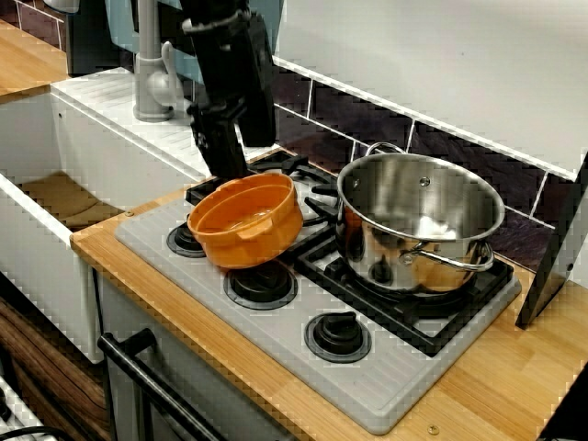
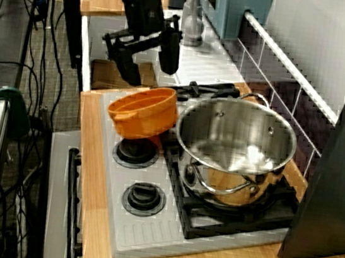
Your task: Lift pot from stove
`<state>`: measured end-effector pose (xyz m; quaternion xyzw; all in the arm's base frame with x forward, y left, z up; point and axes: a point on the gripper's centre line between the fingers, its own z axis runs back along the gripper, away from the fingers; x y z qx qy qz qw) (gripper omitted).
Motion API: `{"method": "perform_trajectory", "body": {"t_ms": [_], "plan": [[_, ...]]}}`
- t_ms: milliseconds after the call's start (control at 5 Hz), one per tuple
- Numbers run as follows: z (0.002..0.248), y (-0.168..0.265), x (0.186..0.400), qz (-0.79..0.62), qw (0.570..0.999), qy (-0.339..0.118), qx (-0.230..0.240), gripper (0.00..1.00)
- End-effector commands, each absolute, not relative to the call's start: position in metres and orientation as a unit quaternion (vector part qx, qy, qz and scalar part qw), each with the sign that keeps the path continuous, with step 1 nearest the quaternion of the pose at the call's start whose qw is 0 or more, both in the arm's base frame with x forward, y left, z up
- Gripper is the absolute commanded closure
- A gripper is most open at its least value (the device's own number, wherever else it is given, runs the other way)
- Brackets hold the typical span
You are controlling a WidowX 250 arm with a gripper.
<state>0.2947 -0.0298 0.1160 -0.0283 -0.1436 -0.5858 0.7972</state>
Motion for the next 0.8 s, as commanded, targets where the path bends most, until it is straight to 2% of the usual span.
{"method": "perform_trajectory", "body": {"t_ms": [0, 400, 600], "plan": [[0.127, -0.035, 0.311, -0.580, 0.799, -0.156, -0.024, 0.00], [0.123, -0.037, 0.329, -0.573, 0.805, -0.153, -0.027, 0.00], [0.116, -0.038, 0.331, -0.574, 0.805, -0.150, -0.024, 0.00]]}}
